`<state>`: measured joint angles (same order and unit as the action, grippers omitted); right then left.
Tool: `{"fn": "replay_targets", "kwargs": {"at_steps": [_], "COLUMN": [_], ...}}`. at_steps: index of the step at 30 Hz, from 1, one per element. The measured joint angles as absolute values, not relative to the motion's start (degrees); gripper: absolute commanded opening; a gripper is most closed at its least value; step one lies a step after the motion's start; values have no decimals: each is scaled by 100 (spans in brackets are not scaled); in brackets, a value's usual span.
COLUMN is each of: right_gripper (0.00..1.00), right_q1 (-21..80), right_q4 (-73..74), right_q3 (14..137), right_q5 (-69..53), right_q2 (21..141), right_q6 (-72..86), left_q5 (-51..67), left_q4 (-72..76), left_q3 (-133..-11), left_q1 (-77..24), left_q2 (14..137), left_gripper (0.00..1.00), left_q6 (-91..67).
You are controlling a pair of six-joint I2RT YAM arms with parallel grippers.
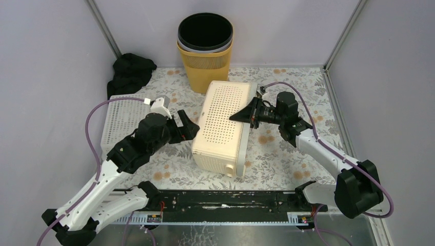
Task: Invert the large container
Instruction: Turn the container upside down at the center of the board.
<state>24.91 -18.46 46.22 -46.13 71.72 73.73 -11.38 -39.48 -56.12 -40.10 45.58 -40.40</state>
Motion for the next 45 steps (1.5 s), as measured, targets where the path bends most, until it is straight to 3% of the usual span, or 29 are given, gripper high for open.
{"fn": "replay_targets", "kwargs": {"at_steps": [6, 19, 32, 45], "right_gripper": [0, 0, 0, 0], "right_q1": [2491, 2788, 3837, 4121], "right_q4": [-2141, -4589, -7747, -8370], "right_q3": [4606, 4821, 6357, 6318], "right_q5": [-4713, -4845, -4449, -4254], "right_q2": [7271, 8628, 10989, 11281], "right_q6": [7489, 8823, 10324, 9961], "left_q5": [-1074, -1369, -1428, -1444], "left_q4": [-4047, -4619, -5103, -5105], "left_q3": [-5852, -8117, -8152, -7931], "left_q1": [-4007, -4007, -4007, -4010], "left_q2": [4569, 4543, 4372, 4425], "left_gripper": [100, 100, 100, 100], "left_q6": [-4027, -3717, -3780, -3835]}}
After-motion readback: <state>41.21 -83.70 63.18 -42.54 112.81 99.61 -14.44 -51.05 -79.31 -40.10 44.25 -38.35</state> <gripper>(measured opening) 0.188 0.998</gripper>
